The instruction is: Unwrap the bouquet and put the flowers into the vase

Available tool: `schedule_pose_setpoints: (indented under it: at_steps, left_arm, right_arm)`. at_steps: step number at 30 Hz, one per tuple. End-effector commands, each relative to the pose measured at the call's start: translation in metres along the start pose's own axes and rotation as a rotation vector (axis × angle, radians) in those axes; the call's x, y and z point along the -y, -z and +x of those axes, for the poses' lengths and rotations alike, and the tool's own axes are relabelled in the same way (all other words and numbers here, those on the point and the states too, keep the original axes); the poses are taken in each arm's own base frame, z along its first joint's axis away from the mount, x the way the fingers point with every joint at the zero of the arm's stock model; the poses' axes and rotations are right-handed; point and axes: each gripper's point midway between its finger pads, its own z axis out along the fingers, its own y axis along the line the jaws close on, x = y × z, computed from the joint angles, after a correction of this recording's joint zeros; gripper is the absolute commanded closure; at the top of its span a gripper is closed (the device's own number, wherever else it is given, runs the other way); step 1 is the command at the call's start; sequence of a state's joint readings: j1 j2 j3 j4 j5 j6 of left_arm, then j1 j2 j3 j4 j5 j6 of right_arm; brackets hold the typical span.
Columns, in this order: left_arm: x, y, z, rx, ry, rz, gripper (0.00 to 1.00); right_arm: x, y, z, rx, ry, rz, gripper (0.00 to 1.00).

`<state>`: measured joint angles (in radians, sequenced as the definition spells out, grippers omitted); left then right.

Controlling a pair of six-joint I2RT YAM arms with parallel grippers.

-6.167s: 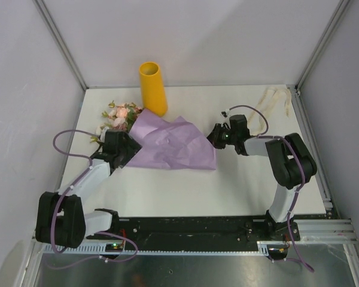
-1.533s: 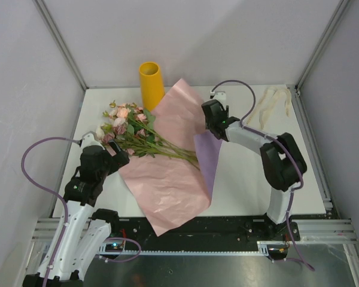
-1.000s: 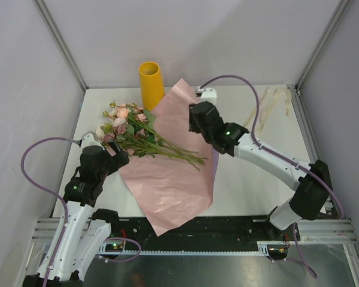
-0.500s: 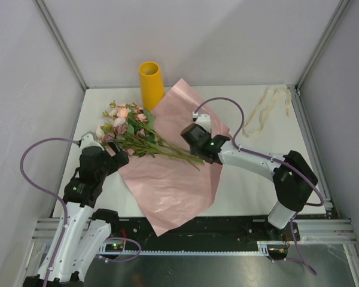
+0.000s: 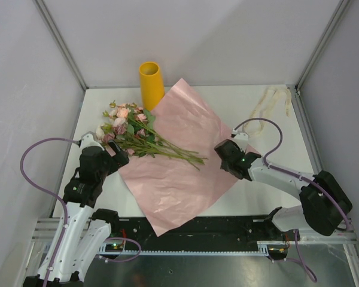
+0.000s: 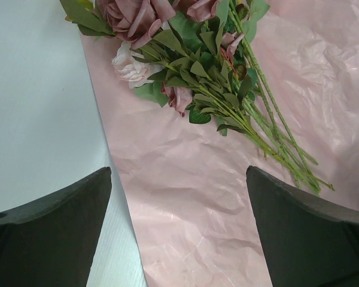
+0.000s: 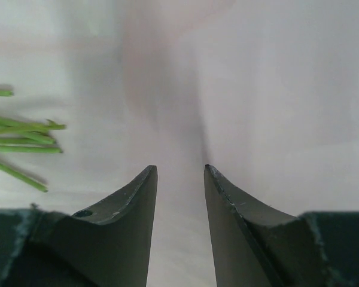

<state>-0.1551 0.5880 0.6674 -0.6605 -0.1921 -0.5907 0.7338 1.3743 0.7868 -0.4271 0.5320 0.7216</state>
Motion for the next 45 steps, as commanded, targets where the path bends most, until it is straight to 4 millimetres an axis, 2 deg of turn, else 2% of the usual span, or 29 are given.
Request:
schedule_pose_setpoints:
  at_steps: [1,8,12,16,19,22,27,29,33,37,39,42,45]
  left_arm:
    - [0.0,0.0,-0.008,0.035,-0.023,-0.002,0.01]
    - [0.002,0.001,-0.009,0.034,-0.037,0.01,0.0]
    - [0.003,0.002,-0.008,0.031,-0.043,0.021,0.0]
    - [0.003,0.003,-0.01,0.038,-0.042,0.022,0.0]
    - [0.005,0.006,-0.011,0.048,-0.043,0.038,0.0]
    - [0.007,0.008,-0.011,0.051,-0.044,0.055,0.0]
    - [0.014,0.01,-0.009,0.037,-0.06,0.095,0.0]
    - [0.016,0.011,-0.009,0.039,-0.064,0.11,0.0]
    - [0.019,0.015,-0.012,0.062,-0.069,0.133,0.0]
    - [0.019,0.018,-0.015,0.082,-0.068,0.138,0.0]
    - [0.019,0.019,-0.016,0.088,-0.067,0.141,0.0]
    - [0.02,0.019,-0.015,0.083,-0.067,0.146,0.0]
    - [0.021,0.018,-0.014,0.078,-0.069,0.149,0.0]
  right_arm:
    - [0.01,-0.005,0.006,0.011,-0.131,-0.017,0.58]
    - [0.034,-0.017,0.023,-0.021,-0.216,-0.008,0.58]
    - [0.033,-0.019,0.024,-0.042,-0.221,-0.04,0.58]
    - [0.021,-0.012,0.018,-0.039,-0.192,-0.122,0.57]
    - [0.003,0.003,0.005,-0.003,-0.136,-0.233,0.57]
    - [-0.018,0.022,-0.018,0.073,-0.098,-0.35,0.57]
    - [-0.07,0.05,-0.054,0.188,0.019,-0.573,0.56]
    - [-0.09,0.053,-0.062,0.214,0.085,-0.629,0.56]
    - [-0.137,0.054,-0.069,0.263,0.252,-0.75,0.56]
    - [-0.179,0.044,-0.071,0.266,0.386,-0.794,0.55]
    - [-0.195,0.032,-0.067,0.235,0.427,-0.79,0.55]
    - [-0.218,0.024,-0.061,0.201,0.457,-0.844,0.56]
    - [-0.234,0.015,-0.049,0.161,0.475,-0.889,0.57]
